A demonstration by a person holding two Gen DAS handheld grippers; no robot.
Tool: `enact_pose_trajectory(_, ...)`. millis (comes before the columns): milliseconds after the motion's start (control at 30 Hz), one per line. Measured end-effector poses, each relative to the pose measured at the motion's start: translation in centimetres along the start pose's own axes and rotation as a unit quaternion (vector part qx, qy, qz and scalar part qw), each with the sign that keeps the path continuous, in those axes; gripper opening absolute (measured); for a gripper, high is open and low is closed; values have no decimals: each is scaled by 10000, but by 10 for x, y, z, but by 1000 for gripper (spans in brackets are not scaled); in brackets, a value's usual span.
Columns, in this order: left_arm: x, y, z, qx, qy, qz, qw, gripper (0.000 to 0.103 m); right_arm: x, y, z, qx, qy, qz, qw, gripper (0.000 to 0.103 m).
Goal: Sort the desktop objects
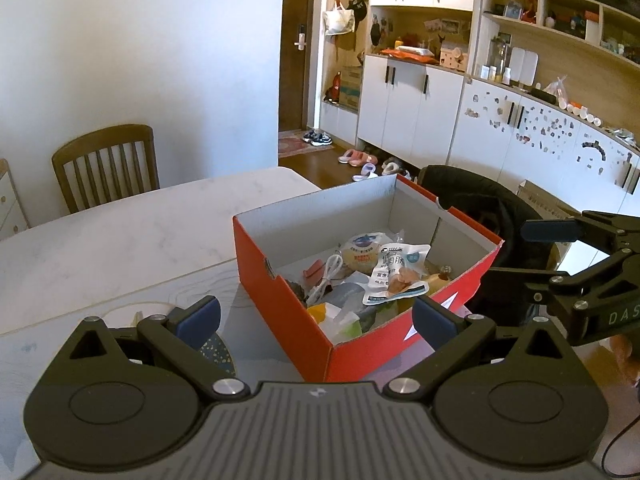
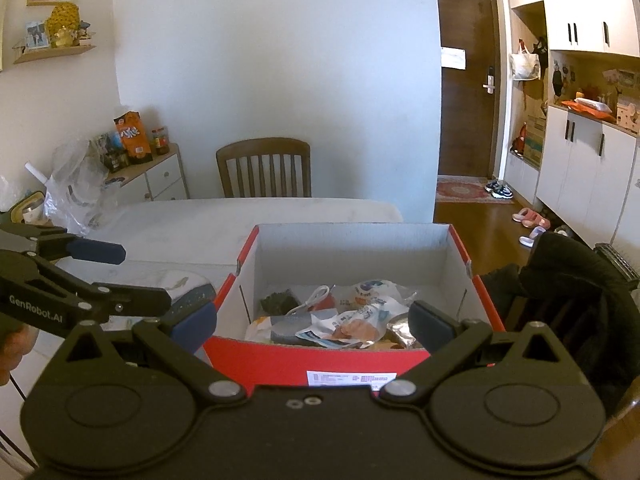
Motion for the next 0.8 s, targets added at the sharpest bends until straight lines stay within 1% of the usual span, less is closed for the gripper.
enact_pose_trajectory(167, -4, 1, 4, -141, -10, -21, 9999, 103, 0, 4, 2, -8, 34, -10, 10000, 102)
enact_pose_trajectory(267, -6, 1, 5, -232, 55, -31, 9997, 103, -1, 7, 3, -25, 45, 9, 10000, 102)
enact_pose_trajectory(400, -10, 2, 5, -213, 83, -74, 9997, 103, -2, 10, 3, -34, 84, -2, 10000, 102)
enact_pose_trajectory(567, -13, 7, 4, -245, 162, 8, 9996, 103, -3, 12, 3, -53, 147, -20, 9999, 102)
enact_pose_trajectory(800, -16, 12, 6, -273, 153, 32, 9995, 103, -3, 14, 3, -96, 192, -35, 9998, 102)
Point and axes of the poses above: each gripper's, at about its wrist camera, not at the fingertips, and z roughly against the way its jaws point, y to its left, x to its top, the point moved 2 cm from there along -z, roughly the way its jaws point, and after that the axes turned 13 degrees about z, right-handed, at the moved point
